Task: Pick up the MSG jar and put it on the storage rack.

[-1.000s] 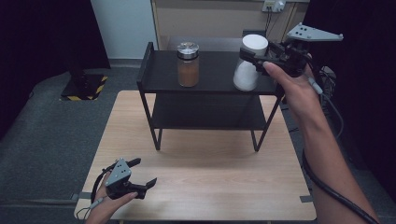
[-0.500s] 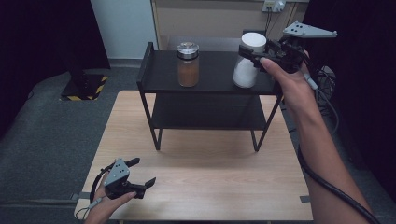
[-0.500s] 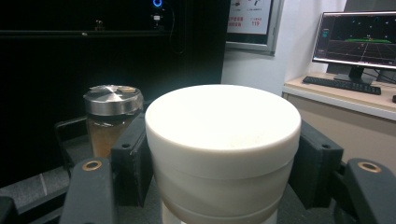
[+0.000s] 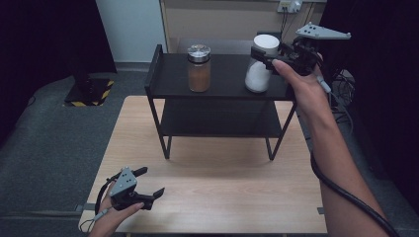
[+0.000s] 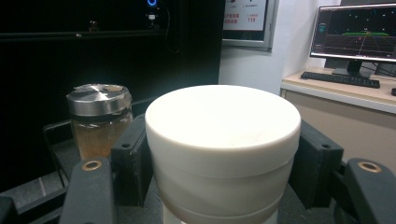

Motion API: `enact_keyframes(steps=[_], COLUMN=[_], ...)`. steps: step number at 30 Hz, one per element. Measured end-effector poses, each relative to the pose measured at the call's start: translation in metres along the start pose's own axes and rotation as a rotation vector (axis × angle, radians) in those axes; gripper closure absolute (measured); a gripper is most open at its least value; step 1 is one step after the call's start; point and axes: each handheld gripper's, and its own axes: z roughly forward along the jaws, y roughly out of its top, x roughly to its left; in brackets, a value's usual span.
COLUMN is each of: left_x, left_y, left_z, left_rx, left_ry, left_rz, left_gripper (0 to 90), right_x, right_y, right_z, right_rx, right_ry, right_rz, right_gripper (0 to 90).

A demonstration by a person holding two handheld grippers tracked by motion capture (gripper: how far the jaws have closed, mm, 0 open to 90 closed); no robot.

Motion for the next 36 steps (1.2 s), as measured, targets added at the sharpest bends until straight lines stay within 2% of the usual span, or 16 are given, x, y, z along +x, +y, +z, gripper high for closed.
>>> enact_keyframes(steps=[6, 11, 15, 19, 24, 36], left_x=[0.000, -0.001, -0.001, -0.001, -0.003, -0.007], left_y=[0.000, 0.000, 0.001, 0.002, 0.002, 0.004], left_z=[0.002, 0.002, 0.002, 0.002, 0.002, 0.004], left_rx=[0.008, 0.006, 0.005, 0.007, 0.001, 0.006], left_ry=[-0.006, -0.007, -0.006, -0.009, -0.011, -0.016], left_rz=[0.001, 0.002, 0.002, 0.007, 0.009, 0.017], left_gripper=[3.1, 3.1, 3.1, 3.1, 3.1, 3.0], right_x=[-0.004, -0.005, -0.004, 0.003, 0.007, 0.014], right_y=[0.000, 0.000, 0.001, 0.005, 0.006, 0.003], right_z=[0.001, 0.001, 0.001, -0.003, -0.012, -0.033], right_rx=[0.000, 0.001, 0.002, 0.017, 0.028, 0.029], right_ry=[0.010, 0.014, 0.018, -0.015, -0.040, -0.044], right_rz=[0.031, 0.038, 0.046, 0.032, 0.033, 0.032], right_gripper=[33.5, 33.2, 22.6, 13.8, 11.1, 6.1])
